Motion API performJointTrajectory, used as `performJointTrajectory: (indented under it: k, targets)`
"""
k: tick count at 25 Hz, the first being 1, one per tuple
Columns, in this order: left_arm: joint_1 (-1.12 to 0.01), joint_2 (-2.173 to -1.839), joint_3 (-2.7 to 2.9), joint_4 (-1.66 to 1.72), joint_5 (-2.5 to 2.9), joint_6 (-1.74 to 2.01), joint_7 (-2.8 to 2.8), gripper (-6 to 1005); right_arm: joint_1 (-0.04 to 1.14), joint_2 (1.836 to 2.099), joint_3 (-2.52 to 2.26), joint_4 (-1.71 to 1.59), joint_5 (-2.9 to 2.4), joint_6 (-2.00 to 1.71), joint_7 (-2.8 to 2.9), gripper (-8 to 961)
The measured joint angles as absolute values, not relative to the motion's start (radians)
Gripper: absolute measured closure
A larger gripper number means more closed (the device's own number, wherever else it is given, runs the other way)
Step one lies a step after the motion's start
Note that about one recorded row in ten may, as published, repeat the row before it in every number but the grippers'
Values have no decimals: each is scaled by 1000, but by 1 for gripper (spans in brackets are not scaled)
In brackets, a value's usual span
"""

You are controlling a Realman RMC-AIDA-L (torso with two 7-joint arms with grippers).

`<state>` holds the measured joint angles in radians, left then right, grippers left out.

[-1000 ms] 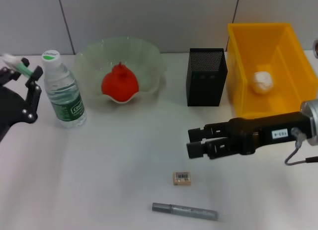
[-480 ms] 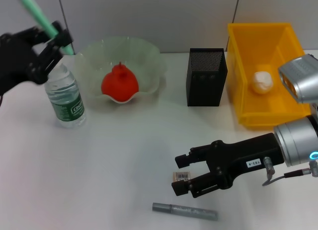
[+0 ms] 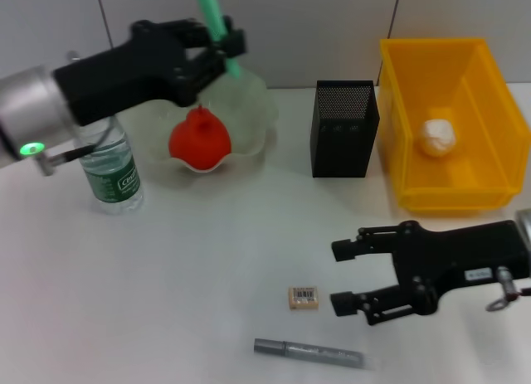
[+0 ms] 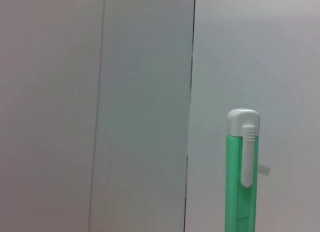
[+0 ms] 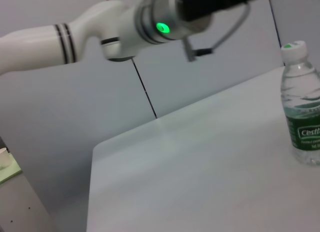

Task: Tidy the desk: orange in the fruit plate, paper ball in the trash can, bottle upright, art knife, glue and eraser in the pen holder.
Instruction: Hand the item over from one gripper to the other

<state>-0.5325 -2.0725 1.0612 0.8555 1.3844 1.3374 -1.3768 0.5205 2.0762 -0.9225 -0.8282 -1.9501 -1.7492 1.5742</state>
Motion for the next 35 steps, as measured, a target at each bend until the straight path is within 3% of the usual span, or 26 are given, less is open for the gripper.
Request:
performJointTrajectory:
  k: [12,26,35]
  targets:
    - [-772,-2080,1163,597,1351,1084,-1353,796,461,2077,-896,-931,-1936,-1829,1574,117]
    - [-809,-2080,1521,535,902,812,-1147,797,407,2062,-845,-947,-1971,-1795,1560,119]
    - [-824,-2080,1616,533,828,679,-1140,797,419,2073,-854,-948,-1971,-1793,1549,120]
